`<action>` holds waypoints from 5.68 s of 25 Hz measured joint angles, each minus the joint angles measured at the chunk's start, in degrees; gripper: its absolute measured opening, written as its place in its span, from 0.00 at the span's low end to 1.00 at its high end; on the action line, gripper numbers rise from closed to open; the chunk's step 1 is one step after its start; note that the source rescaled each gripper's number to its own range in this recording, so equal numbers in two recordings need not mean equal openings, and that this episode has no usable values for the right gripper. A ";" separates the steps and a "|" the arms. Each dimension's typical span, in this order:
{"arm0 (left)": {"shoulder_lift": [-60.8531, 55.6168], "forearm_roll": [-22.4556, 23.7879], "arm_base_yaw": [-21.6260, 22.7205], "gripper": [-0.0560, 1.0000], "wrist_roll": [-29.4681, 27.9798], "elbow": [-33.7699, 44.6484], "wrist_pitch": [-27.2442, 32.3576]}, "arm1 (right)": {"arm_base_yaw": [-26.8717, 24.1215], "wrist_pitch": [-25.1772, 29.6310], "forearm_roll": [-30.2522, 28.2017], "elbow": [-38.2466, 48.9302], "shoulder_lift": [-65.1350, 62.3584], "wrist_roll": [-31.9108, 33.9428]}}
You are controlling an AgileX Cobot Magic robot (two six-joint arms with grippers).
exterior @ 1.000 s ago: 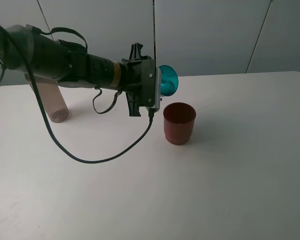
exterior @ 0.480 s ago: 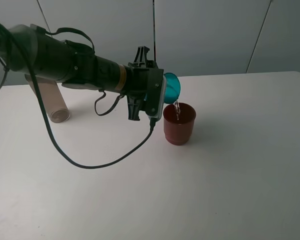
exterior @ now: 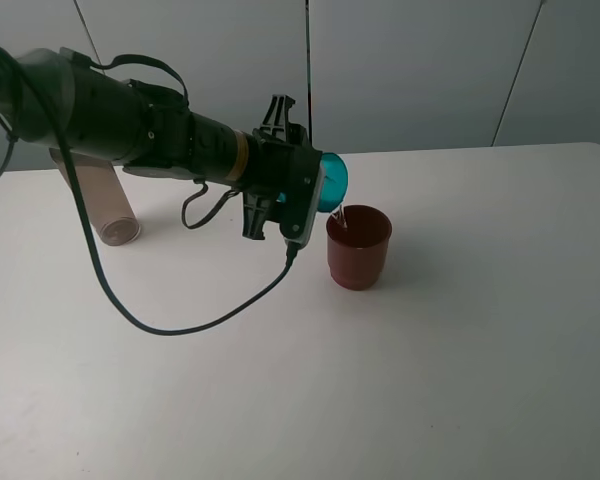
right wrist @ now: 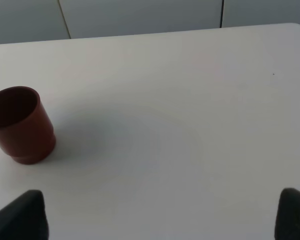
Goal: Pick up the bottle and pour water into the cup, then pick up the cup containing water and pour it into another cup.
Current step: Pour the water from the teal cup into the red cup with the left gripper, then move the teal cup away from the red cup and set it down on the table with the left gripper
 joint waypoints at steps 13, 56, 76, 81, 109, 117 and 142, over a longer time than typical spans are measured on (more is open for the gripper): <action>0.00 -0.19 0.00 0.08 7.05 -0.99 -0.64 | 0.00 0.00 0.00 0.00 0.00 0.00; -0.03 -2.83 0.00 0.08 23.69 -4.95 -6.77 | 0.00 0.00 0.00 0.00 0.00 0.00; -0.12 -2.98 0.00 0.08 33.13 -5.11 -7.81 | 0.00 0.00 0.00 0.00 0.00 0.00; -0.12 -2.98 0.00 0.08 34.50 -5.11 -8.06 | 0.00 0.00 0.00 0.00 0.00 -0.33; -0.12 -3.85 -1.11 0.08 37.44 -5.11 -9.35 | 0.00 0.00 0.00 0.00 0.00 0.00; -0.24 -22.98 -0.43 0.08 9.20 -5.11 -8.93 | 0.00 0.00 0.00 0.00 0.00 -0.33; 11.43 -21.63 19.70 0.08 -24.74 12.39 -52.99 | 0.00 0.00 0.00 0.00 0.00 0.00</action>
